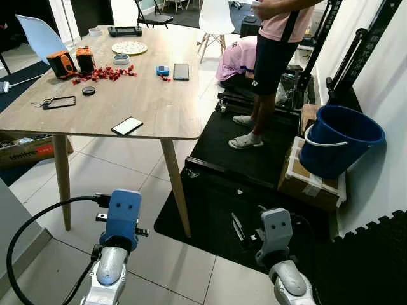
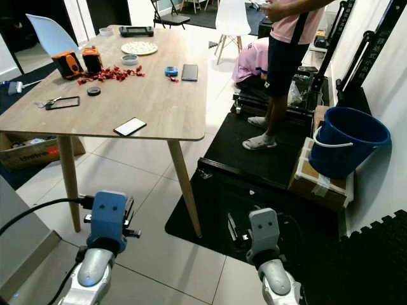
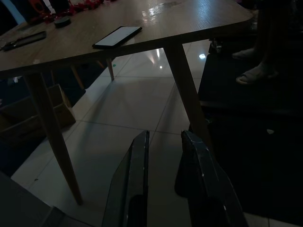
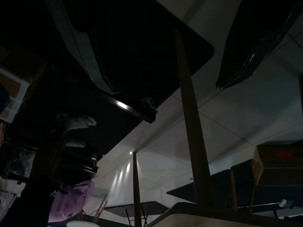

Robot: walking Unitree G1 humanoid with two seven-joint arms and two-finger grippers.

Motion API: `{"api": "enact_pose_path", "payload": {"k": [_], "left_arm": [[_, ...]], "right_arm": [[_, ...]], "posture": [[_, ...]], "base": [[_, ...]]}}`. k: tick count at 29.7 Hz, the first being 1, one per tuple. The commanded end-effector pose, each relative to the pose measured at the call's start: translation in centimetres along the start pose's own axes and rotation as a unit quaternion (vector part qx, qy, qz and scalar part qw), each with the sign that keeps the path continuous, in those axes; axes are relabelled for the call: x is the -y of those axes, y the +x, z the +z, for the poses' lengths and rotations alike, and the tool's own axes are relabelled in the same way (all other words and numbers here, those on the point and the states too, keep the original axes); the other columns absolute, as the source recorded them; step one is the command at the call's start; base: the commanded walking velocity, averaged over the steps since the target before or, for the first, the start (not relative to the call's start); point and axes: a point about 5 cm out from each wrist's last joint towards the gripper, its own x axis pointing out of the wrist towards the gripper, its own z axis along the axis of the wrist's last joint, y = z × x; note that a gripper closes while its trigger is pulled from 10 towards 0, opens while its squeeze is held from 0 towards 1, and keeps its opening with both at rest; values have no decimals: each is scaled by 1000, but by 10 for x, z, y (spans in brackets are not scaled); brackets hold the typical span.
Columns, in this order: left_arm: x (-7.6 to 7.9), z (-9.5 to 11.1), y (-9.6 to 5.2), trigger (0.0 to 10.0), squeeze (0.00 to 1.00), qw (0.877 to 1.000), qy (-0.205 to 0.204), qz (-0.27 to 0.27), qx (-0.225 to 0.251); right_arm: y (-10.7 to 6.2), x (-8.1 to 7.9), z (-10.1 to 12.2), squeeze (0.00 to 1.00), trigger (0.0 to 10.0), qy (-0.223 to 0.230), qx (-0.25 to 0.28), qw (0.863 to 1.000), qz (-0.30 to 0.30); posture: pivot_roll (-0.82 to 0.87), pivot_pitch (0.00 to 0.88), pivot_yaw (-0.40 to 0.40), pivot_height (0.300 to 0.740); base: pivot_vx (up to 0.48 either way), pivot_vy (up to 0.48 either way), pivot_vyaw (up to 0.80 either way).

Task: Hang keys on a hook

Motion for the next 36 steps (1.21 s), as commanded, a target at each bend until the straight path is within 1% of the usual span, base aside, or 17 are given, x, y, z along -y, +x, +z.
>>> {"api": "enact_pose_path", "payload": {"k": [1,20,25,36], "left_arm": [[-3,0,0,10000,0,1000,9,2,2],[-2,-3,-1,10000,0,1000,10,5,-5],[-2,-3,-1,10000,0,1000,10,5,-6],[-2,-4,0,10000,0,1000,9,5,-6]], "right_arm": [[-3,0,-2,0,10000,-4,-2,1000,0],[-3,0,-3,0,10000,-11,-4,1000,2],[-3,0,-3,0,10000,-14,-5,1000,3],[-2,0,-3,0,10000,-20,-5,1000,3]], "posture": [[144,144,-31,740],[143,144,-34,740],[144,144,-34,740],[142,137,-36,740]], "base": [[480,0,0],[480,0,0],[477,0,500],[467,0,790]]}}
